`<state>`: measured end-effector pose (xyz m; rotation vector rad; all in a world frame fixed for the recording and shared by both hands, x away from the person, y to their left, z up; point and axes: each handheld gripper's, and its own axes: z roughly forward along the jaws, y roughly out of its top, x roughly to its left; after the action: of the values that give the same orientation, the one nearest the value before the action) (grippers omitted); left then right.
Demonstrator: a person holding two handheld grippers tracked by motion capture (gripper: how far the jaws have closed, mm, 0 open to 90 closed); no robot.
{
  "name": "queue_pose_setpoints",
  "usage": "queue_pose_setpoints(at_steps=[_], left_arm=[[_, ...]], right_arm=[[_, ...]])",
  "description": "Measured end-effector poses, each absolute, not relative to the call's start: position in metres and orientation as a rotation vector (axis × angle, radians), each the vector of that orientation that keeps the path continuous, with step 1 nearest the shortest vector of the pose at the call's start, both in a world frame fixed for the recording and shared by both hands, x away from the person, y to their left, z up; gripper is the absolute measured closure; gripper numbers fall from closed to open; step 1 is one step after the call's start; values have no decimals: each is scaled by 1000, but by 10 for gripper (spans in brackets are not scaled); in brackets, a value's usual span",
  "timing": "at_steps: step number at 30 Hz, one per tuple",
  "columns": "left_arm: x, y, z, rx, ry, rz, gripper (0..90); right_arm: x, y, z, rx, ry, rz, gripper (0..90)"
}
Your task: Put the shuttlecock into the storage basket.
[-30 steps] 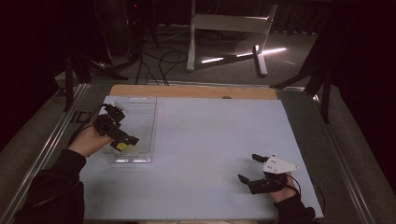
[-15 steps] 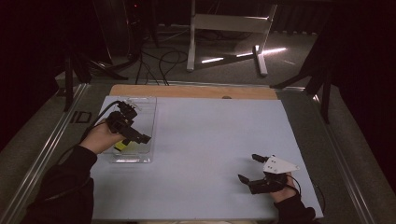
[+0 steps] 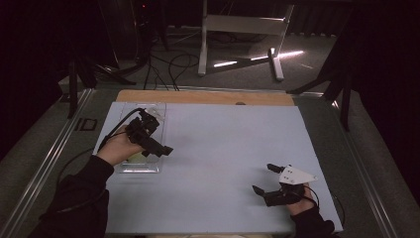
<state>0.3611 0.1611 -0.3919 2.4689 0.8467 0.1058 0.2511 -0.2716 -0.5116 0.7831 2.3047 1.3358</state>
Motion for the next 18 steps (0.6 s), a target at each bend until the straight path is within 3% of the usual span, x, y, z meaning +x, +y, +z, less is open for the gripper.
queue_pose_setpoints(at_steps=[18], left_arm=[[337,108,-401,2495,574,36,3]], right_arm=[[251,-272,-511,783,2303,1338,84]])
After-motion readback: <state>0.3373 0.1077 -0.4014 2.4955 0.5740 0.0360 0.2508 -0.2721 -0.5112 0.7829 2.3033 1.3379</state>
